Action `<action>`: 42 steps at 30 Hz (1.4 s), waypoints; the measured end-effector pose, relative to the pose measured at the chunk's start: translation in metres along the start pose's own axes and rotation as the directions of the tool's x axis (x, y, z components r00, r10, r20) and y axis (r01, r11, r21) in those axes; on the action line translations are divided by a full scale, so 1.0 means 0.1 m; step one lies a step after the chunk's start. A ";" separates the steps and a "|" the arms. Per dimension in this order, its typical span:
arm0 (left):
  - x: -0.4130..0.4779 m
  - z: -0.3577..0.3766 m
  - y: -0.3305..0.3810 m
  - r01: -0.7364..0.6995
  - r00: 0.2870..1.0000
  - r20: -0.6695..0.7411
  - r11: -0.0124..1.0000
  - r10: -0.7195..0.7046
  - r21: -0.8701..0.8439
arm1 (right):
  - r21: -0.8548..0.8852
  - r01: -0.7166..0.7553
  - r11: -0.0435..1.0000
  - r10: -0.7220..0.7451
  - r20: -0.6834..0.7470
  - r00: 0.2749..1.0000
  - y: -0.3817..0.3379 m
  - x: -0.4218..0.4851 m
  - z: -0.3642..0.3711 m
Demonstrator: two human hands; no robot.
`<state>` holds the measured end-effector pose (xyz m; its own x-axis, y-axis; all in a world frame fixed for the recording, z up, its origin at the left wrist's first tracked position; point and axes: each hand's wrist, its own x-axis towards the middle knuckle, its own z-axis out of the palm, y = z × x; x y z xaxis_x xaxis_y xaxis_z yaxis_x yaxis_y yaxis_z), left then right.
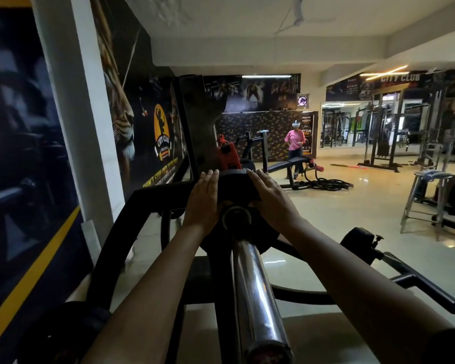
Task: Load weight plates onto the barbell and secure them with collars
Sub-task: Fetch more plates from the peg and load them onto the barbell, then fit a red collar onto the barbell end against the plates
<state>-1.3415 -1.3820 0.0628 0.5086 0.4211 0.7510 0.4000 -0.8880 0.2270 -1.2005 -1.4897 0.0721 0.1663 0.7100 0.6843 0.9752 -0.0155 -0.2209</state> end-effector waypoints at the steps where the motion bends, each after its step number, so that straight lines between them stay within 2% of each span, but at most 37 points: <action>1: -0.02 -0.03 0.03 0.003 1.000 0.002 1.000 -0.003 0.022 | -0.003 0.008 1.000 -0.008 -0.010 1.000 -0.02 -0.02 -0.03; 9: -0.48 -0.50 0.61 -0.011 0.999 -0.038 0.988 0.017 0.157 | 0.064 0.132 0.989 -0.128 -0.060 0.990 -0.26 -0.41 -0.51; 18: -1.22 -1.13 1.53 0.049 0.999 -0.021 0.953 -0.045 0.300 | 0.135 0.214 0.968 -0.217 0.013 0.976 -0.49 -1.17 -1.18; 22: -1.45 -1.26 1.92 0.064 0.998 -0.015 0.949 -0.062 0.308 | 0.162 0.243 0.956 -0.247 0.005 0.969 -0.47 -1.42 -1.42; 31: -1.63 -1.07 2.38 0.048 0.998 0.012 0.936 -0.056 0.348 | 0.150 0.259 0.954 -0.263 0.007 0.965 -0.17 -1.72 -1.65; 37: -1.38 -0.83 2.44 0.062 0.998 0.000 0.937 -0.066 0.344 | 0.174 0.250 0.953 -0.254 0.003 0.967 0.11 -1.62 -1.63; 42: -1.01 -0.56 2.32 0.139 0.990 -0.056 0.926 -0.128 0.351 | 0.181 0.235 0.955 -0.238 -0.002 0.971 0.38 -1.36 -1.46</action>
<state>-1.3434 -1.6411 0.0743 0.4098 0.5202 0.7493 0.7089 -0.6985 0.0973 -1.1644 -1.6899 0.0717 -0.0707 0.6919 0.7186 0.9440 0.2792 -0.1760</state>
